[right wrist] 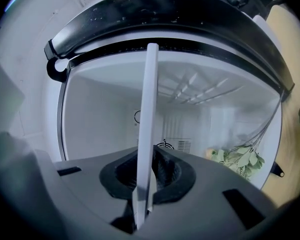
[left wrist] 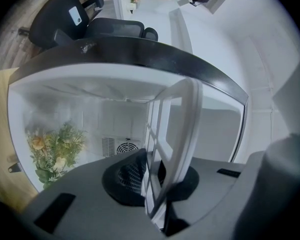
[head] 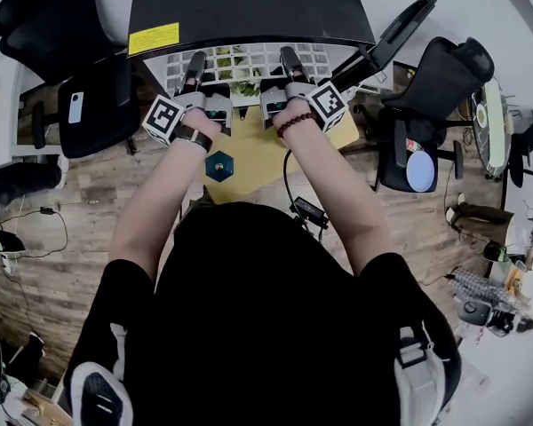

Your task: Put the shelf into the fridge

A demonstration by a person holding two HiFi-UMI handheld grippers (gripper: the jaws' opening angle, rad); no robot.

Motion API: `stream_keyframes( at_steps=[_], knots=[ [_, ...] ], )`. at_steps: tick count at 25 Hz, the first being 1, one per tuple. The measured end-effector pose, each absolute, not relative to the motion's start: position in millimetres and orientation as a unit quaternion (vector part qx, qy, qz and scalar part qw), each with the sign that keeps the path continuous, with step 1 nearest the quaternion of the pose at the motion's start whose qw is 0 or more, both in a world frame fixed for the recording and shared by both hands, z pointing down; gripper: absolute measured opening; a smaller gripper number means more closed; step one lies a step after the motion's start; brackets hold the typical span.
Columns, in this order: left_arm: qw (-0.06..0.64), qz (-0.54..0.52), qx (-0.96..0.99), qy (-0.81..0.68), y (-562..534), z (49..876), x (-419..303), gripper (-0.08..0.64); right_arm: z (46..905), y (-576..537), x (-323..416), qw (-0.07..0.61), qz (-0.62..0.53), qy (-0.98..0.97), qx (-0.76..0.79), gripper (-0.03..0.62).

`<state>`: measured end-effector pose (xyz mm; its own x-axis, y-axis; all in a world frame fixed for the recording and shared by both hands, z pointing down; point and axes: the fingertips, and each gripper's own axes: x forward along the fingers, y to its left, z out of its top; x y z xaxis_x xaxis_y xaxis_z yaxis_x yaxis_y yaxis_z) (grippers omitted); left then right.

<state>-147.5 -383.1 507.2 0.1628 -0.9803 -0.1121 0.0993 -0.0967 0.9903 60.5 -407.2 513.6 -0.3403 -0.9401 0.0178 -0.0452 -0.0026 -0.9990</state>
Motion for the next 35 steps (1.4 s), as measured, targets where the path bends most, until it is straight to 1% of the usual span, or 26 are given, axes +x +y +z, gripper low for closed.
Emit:
stream_keyframes(
  at_steps=[35],
  knots=[
    [0.531,-0.496,0.550,-0.412,-414.0,511.2,-154.4,0.041,512.8,-439.7,55.1,0.397,-0.561,0.599,-0.411,0.046]
  ],
)
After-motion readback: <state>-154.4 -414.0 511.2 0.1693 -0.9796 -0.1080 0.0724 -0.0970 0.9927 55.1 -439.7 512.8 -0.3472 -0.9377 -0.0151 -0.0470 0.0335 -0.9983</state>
